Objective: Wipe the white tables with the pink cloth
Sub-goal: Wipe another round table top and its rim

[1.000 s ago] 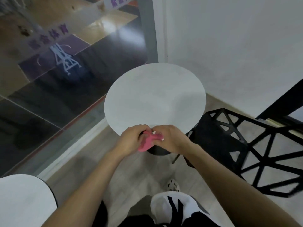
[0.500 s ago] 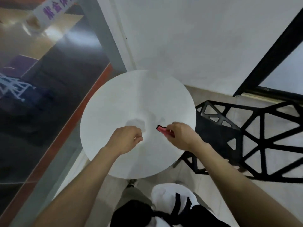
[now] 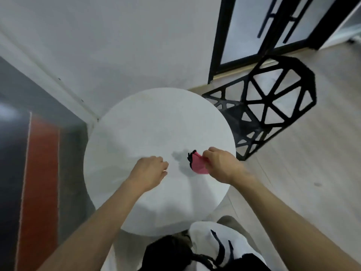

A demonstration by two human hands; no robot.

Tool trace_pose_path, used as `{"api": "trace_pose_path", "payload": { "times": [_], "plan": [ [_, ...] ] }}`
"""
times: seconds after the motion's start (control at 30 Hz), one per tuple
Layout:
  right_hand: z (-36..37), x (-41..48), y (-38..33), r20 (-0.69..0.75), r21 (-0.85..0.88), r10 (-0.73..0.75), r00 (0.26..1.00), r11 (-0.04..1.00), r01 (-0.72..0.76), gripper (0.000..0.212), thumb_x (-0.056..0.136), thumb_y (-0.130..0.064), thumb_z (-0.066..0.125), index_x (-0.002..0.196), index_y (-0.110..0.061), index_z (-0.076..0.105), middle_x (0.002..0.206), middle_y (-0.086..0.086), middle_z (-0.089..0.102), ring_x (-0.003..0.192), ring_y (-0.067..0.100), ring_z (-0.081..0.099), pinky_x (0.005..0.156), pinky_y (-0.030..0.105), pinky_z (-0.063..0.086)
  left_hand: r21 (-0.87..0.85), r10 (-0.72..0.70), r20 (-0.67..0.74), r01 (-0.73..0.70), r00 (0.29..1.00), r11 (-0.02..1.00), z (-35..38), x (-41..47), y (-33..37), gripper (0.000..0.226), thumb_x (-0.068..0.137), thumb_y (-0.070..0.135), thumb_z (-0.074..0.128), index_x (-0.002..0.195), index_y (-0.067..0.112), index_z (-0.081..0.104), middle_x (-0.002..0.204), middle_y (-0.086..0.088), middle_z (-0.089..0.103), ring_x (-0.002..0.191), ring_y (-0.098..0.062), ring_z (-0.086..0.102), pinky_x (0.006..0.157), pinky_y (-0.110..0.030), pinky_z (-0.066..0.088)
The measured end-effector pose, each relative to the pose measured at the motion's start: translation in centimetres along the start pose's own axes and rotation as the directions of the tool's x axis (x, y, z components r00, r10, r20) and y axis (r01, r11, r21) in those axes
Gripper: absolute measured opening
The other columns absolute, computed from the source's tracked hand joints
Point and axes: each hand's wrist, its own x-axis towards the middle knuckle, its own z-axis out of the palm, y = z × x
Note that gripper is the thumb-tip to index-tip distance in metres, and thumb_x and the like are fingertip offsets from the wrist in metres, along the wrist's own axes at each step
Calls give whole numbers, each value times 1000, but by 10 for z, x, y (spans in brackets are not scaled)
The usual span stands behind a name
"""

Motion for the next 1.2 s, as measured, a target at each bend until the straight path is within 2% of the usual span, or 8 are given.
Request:
{"api": "trace_pose_path", "payload": {
  "times": [0.3, 0.53, 0.73, 0.9, 1.0, 1.1, 1.17, 1.2],
  "plan": [
    [32, -101, -76, -123, 76, 294, 948, 955, -286, 67, 97, -51, 15, 101, -7, 64, 98, 7, 64, 88, 33, 63, 79, 49, 53, 136, 367, -36, -359, 929, 923, 33, -4, -12, 30, 111, 40, 52, 135, 28, 65, 120, 7, 66, 103, -21, 66, 78, -37, 52],
    [76, -132, -133, -199, 194, 465, 863, 882, -430, 79, 90, -57, 4, 100, -8, 65, 94, 7, 64, 87, 30, 60, 77, 48, 53, 222, 539, 51, -535, 841, 815, 31, -30, -49, 32, 112, 40, 49, 136, 27, 65, 125, 5, 66, 105, -22, 66, 82, -39, 53],
    [119, -132, -173, -332, 330, 618, 713, 784, -527, 19, 103, -22, 53, 112, -17, 69, 95, 0, 64, 86, 26, 59, 74, 44, 53, 232, 675, 46, -665, 736, 710, 28, -7, -75, 32, 112, 38, 47, 137, 27, 63, 125, 6, 65, 106, -20, 65, 84, -39, 54],
    [148, -109, -208, -383, 501, 763, 521, 646, -576, 24, 107, -28, 55, 119, -25, 75, 94, -3, 67, 86, 25, 61, 72, 42, 52, 255, 813, 123, -809, 570, 529, 31, 39, -97, 32, 111, 34, 49, 138, 23, 64, 128, 2, 64, 105, -24, 65, 83, -40, 53],
    [161, -82, -228, -396, 559, 851, 346, 522, -644, 23, 106, -18, 59, 121, -17, 77, 100, 5, 72, 91, 32, 65, 75, 45, 53, 261, 868, 167, -870, 467, 418, 30, 61, -116, 30, 111, 32, 52, 135, 21, 65, 127, 0, 65, 103, -26, 65, 82, -42, 54],
    [174, -51, -263, -476, 568, 855, 206, 478, -670, 19, 105, -14, 62, 114, -9, 78, 97, 8, 72, 90, 35, 65, 74, 49, 54, 248, 880, 197, -891, 432, 381, 26, 69, -145, 30, 111, 32, 52, 136, 21, 65, 128, 0, 65, 104, -25, 65, 83, -42, 54],
    [190, -25, -293, -495, 538, 843, 212, 489, -687, 16, 103, -12, 63, 111, -9, 76, 97, 6, 70, 91, 34, 63, 72, 47, 53, 235, 877, 205, -892, 434, 387, 23, 71, -167, 32, 111, 32, 50, 139, 21, 64, 130, 1, 64, 106, -24, 65, 85, -42, 55],
    [202, -12, -306, -441, 534, 856, 270, 492, -688, 16, 103, -14, 62, 111, -11, 75, 98, 5, 67, 92, 33, 63, 73, 45, 53, 221, 874, 220, -894, 434, 389, 21, 73, -179, 34, 112, 32, 50, 141, 21, 63, 131, 1, 63, 108, -24, 64, 86, -42, 55]
  ]
}}
